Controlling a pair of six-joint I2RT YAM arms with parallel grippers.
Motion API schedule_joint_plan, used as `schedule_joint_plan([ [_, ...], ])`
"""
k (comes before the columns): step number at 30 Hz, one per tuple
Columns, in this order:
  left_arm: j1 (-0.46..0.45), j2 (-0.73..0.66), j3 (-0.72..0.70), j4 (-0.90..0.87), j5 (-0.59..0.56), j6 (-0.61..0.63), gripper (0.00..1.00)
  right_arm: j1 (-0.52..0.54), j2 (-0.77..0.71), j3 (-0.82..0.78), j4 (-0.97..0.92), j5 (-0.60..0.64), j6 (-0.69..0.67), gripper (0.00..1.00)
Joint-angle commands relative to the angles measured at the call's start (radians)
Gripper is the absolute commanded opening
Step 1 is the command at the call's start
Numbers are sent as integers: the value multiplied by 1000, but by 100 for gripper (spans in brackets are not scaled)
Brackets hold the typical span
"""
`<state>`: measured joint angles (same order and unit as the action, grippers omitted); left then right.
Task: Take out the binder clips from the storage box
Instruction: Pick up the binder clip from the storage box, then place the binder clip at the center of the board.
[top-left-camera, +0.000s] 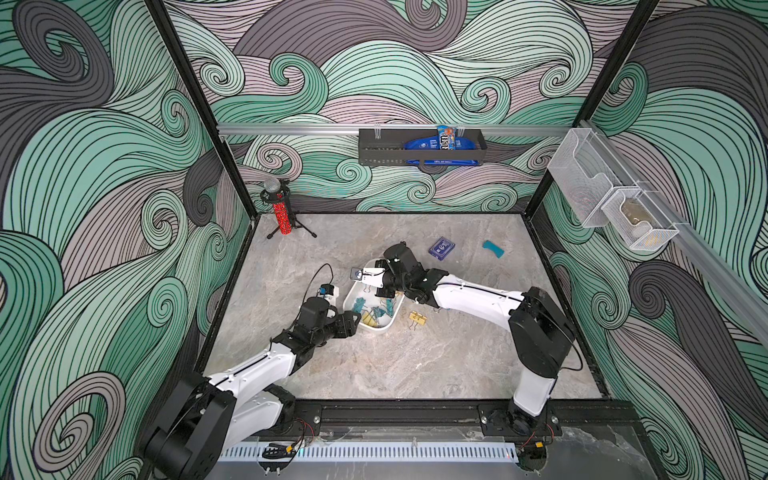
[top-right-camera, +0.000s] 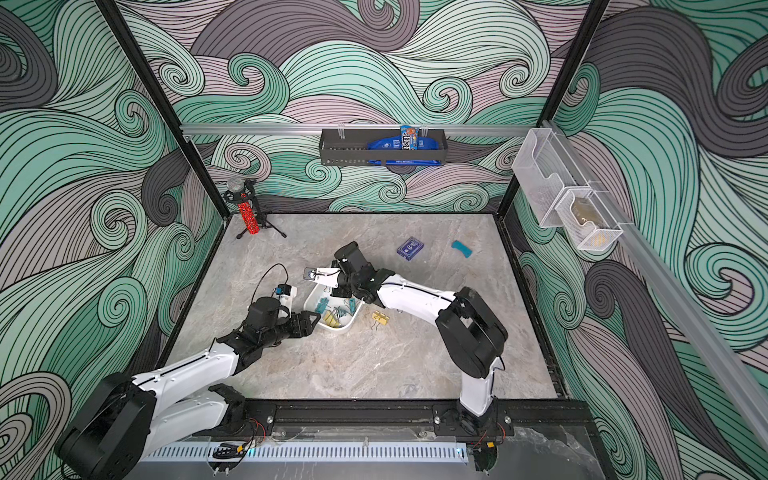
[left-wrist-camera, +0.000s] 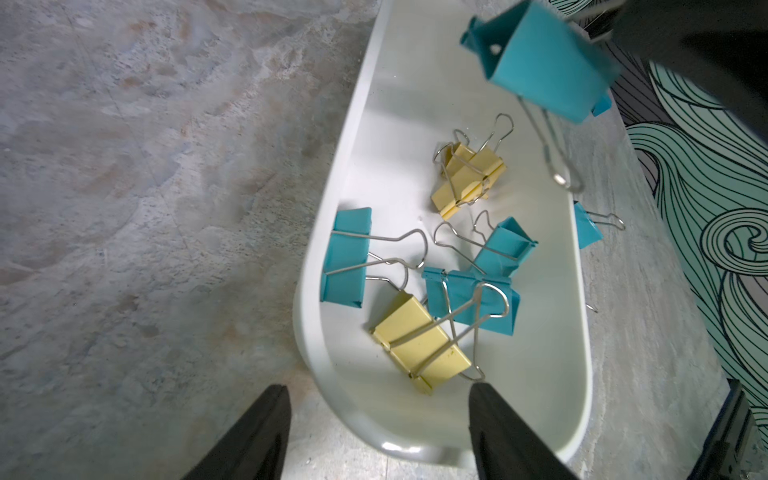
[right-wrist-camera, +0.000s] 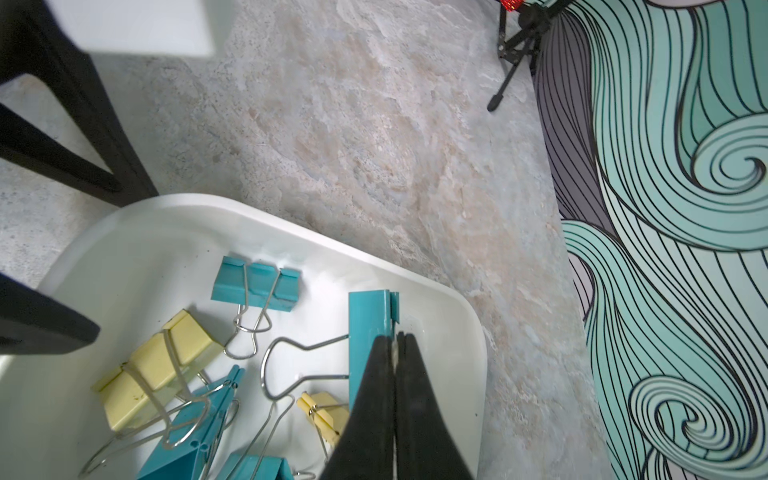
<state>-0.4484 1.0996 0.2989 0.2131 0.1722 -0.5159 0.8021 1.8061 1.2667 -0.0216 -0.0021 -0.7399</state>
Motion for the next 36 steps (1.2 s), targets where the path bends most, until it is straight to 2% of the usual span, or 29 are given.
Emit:
schedule_joint_plan([
  [1, -5, -18, 29, -29, -9, 16, 71, -3, -72, -53, 30, 99, 82, 2],
  [10, -5, -38, 33, -38, -13, 16, 71, -53, -319, -272, 92, 270, 250, 3],
  [15, -5, -47, 34, -46, -16, 17, 71, -102, -390, -372, 95, 354, 270, 5],
  [19, -5, -45, 43, -54, -14, 15, 71, -162, -421, -434, 112, 373, 300, 4],
  [27, -4, -67, 31, -58, -20, 10, 71, -262, -358, -452, 169, 409, 343, 4],
  [36, -6, -64, 31, -50, -13, 2, 71, -294, -245, -441, 225, 426, 349, 4],
])
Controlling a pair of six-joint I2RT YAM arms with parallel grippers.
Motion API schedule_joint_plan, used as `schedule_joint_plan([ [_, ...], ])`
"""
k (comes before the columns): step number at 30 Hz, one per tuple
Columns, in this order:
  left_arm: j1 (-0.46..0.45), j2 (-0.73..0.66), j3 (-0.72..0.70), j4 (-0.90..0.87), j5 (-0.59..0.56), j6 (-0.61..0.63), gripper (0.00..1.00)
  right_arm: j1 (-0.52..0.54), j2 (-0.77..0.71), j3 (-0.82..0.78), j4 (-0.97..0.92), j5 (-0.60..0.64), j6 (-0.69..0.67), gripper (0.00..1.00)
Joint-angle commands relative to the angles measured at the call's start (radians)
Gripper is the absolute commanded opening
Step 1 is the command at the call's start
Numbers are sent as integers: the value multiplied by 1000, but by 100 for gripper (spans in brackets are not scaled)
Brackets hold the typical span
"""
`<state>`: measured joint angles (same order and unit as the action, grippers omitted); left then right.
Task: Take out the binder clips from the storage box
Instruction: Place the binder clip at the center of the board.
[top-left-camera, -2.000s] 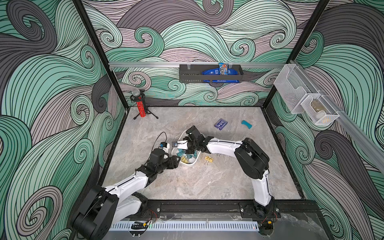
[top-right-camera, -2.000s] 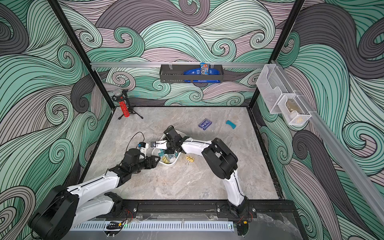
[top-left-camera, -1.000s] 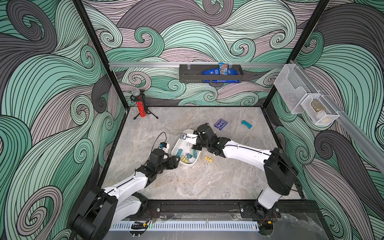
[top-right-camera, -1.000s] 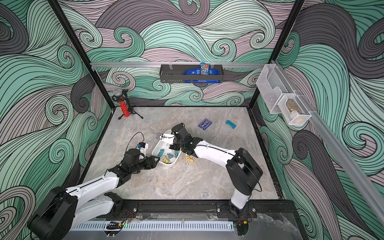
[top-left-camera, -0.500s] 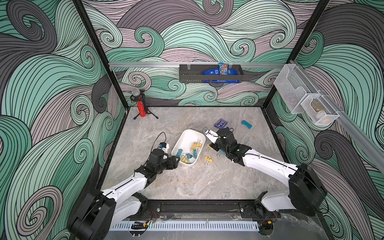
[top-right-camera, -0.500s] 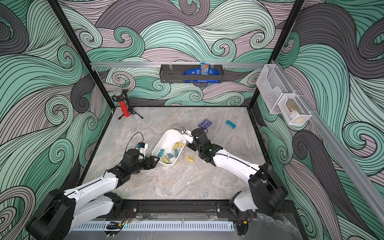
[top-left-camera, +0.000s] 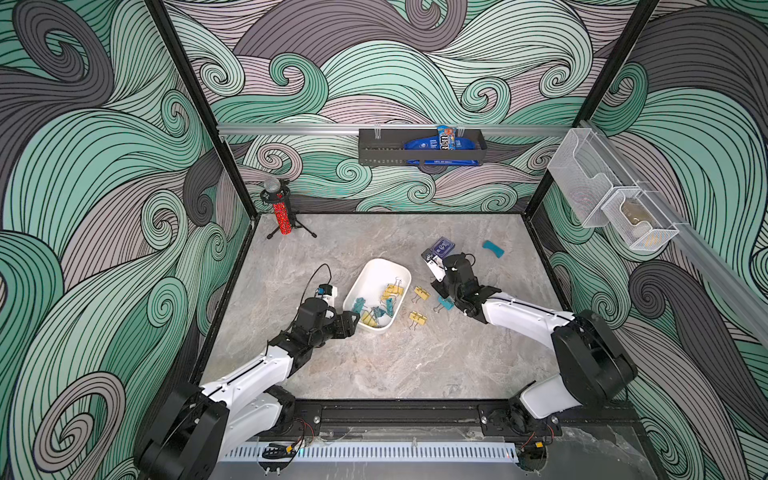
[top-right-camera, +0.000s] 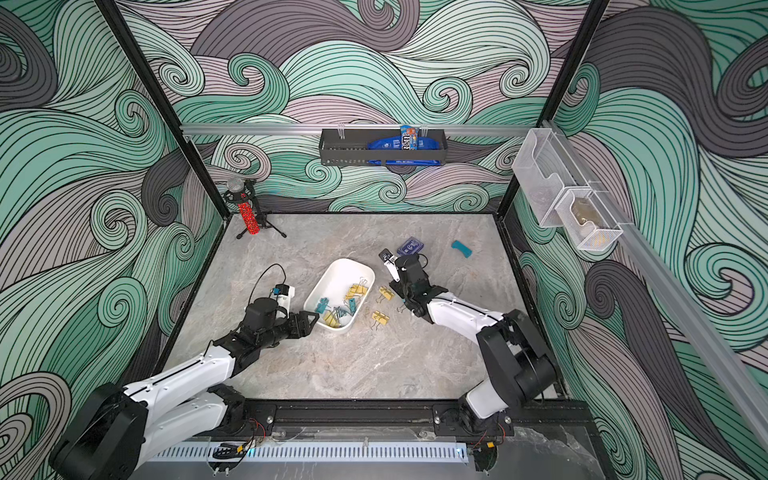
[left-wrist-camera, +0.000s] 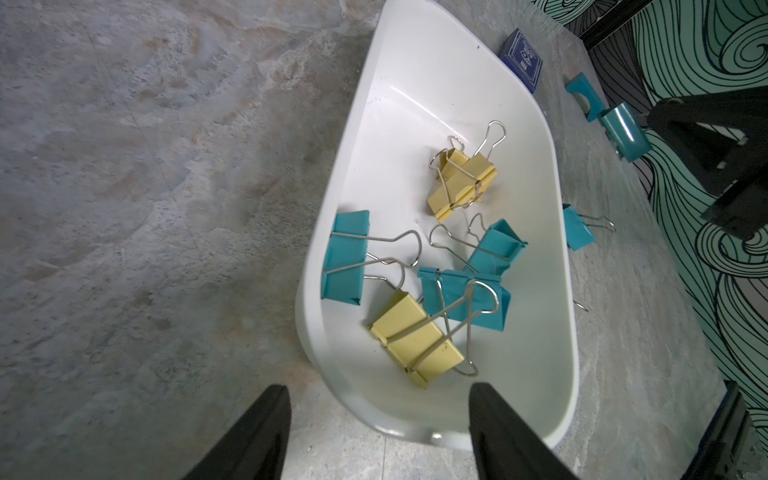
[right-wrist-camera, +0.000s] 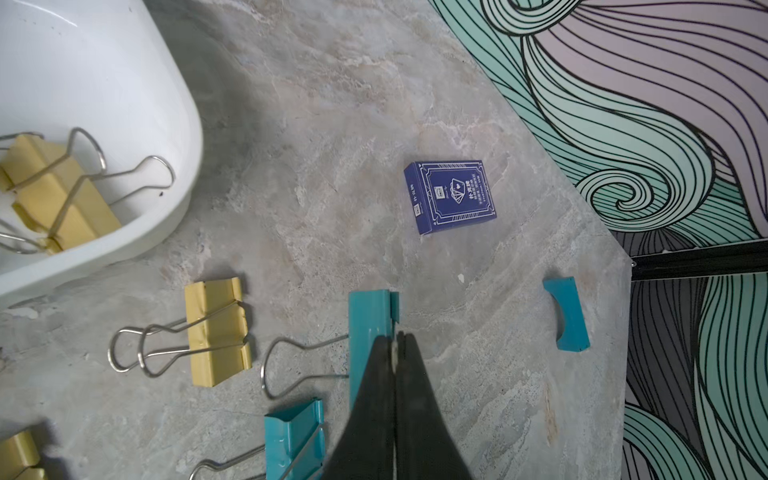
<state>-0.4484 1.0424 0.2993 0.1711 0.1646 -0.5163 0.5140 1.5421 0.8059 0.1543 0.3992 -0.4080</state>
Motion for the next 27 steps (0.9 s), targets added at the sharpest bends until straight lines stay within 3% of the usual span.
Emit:
schedule_joint_plan([
  [1, -5, -3, 30, -4, -4, 1, 71, -6, 33, 22, 53, 28, 14, 4],
  [13, -5, 5, 31, -3, -6, 4, 71, -6, 169, 54, 79, 43, 10, 3],
  [27, -5, 4, 25, 2, -3, -1, 71, -7, 230, 66, 82, 42, 12, 6],
])
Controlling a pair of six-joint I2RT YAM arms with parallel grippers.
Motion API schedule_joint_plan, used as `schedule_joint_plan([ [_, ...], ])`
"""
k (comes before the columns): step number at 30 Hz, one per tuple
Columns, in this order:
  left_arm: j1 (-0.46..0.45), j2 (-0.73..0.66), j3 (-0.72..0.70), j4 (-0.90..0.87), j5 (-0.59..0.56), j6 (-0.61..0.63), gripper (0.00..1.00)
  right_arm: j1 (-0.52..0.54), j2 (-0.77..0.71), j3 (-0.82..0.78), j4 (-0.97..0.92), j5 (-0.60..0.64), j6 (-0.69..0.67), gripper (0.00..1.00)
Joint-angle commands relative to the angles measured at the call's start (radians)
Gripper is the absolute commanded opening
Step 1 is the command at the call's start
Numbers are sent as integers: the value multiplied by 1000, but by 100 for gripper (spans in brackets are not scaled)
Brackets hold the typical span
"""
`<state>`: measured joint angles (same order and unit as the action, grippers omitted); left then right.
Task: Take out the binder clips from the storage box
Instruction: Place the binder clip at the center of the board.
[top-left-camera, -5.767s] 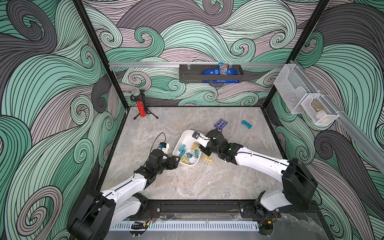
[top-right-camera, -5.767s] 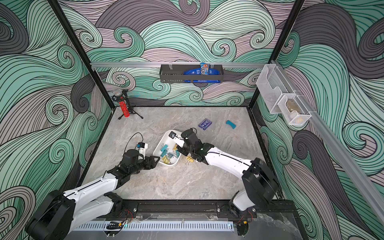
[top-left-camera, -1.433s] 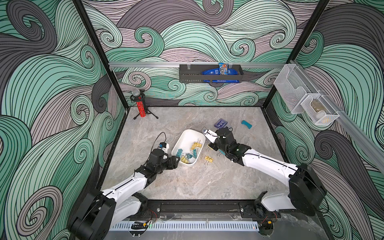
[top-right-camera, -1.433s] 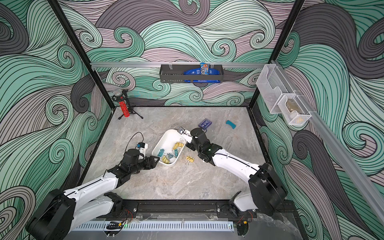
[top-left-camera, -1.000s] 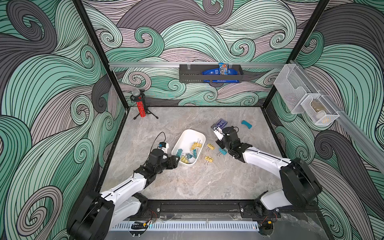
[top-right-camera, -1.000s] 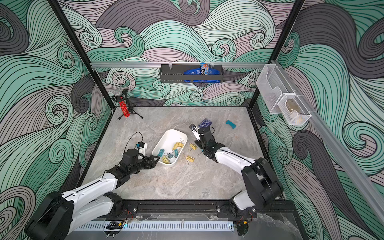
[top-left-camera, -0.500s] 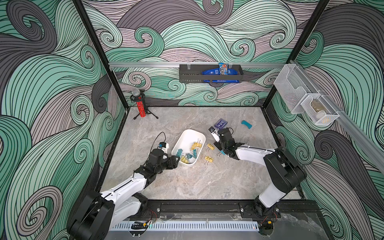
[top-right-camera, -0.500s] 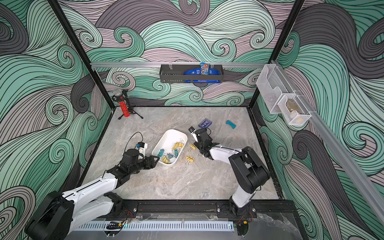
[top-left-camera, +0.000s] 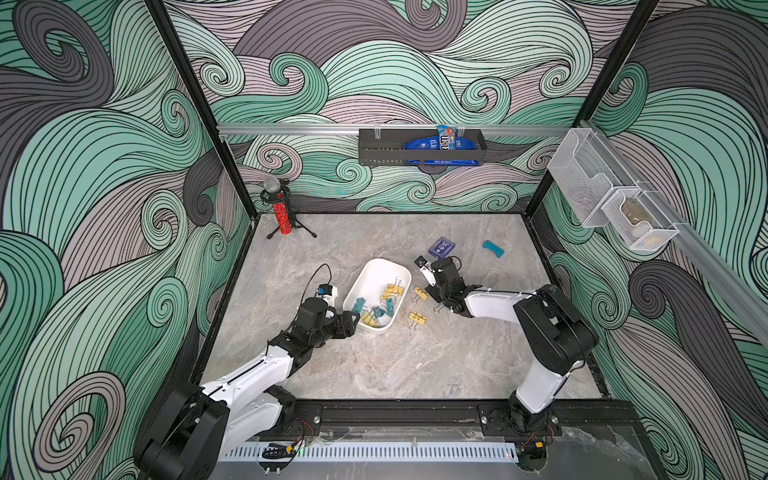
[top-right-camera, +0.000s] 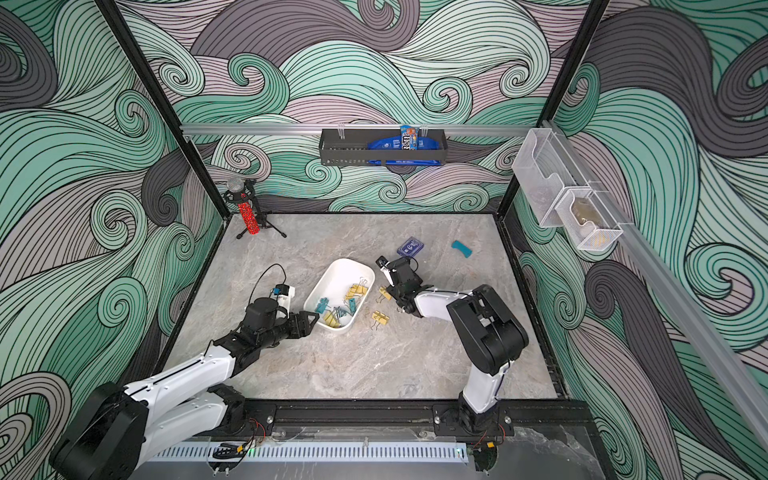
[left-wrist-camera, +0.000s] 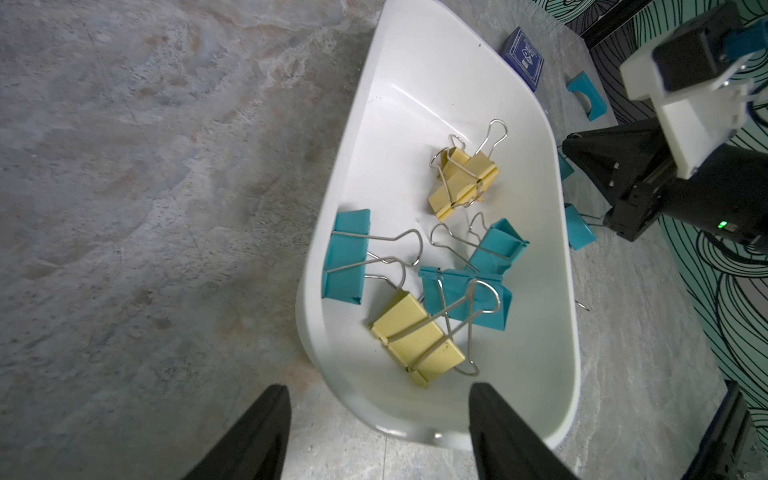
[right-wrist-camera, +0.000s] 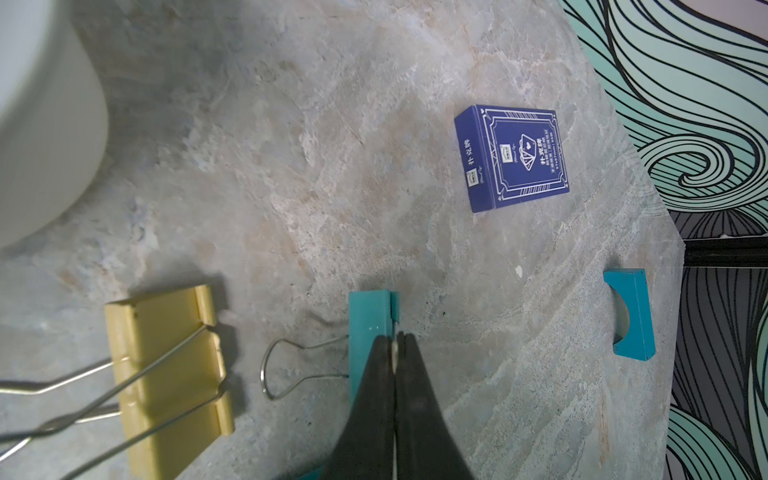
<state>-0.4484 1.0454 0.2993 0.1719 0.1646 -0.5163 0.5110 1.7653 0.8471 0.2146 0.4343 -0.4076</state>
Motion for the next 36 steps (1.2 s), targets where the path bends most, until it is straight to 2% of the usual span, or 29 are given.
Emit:
schedule_joint_plan([
  [1, -5, -1, 24, 1, -4, -1, 71, -3, 7, 24, 22, 7, 11, 6],
  [22, -5, -9, 43, -27, -13, 16, 71, 10, 5, 50, -35, -13, 20, 19],
  [36, -4, -24, 37, -30, -18, 11, 71, 91, -161, 93, -193, -28, 22, 31],
])
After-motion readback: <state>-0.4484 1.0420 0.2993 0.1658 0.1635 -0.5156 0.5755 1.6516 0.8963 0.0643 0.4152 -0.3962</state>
